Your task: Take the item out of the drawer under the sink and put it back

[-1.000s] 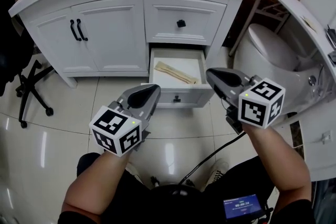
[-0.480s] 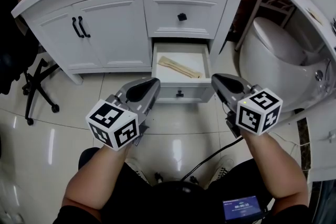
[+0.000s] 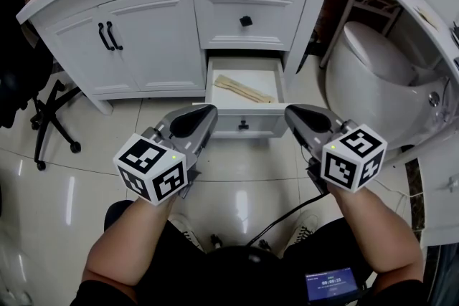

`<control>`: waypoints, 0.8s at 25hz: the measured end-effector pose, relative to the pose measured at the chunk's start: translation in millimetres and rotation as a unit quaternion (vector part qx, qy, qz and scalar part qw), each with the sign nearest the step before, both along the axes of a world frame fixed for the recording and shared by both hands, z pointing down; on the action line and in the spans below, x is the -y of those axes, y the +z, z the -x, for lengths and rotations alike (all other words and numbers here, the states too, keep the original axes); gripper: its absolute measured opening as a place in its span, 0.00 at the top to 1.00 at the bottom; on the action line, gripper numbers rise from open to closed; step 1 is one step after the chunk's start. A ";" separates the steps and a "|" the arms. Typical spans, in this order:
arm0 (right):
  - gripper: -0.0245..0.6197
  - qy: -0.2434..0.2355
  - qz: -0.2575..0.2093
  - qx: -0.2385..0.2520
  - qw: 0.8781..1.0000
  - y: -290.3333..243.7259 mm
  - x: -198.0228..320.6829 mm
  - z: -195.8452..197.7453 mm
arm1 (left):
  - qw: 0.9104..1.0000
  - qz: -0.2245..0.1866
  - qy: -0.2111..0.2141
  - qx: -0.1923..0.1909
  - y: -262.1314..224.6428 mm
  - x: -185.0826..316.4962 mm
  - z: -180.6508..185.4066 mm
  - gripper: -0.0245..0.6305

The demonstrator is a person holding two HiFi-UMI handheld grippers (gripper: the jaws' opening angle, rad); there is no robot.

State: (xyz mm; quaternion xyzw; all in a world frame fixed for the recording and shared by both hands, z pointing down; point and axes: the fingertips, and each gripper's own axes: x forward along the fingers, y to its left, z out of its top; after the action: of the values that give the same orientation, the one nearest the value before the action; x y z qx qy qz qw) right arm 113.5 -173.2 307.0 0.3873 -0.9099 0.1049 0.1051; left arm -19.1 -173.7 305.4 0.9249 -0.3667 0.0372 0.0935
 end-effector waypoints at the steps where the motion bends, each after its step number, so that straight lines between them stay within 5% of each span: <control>1: 0.95 0.000 0.001 0.002 1.000 -1.2 -4.1 -0.3 | 1.000 0.001 0.001 0.000 -0.8 -3.0 -0.5 0.95; 20: 0.95 0.012 -0.010 0.020 1.000 -23.0 -101.4 -15.3 | 0.999 -0.041 0.012 0.023 -32.7 -83.3 -13.6 0.95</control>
State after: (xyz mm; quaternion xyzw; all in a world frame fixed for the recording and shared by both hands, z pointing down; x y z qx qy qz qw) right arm 128.8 -71.8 284.0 0.3968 -0.9083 0.1041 0.0820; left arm -5.5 -90.4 272.7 0.9313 -0.3584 0.0452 0.0468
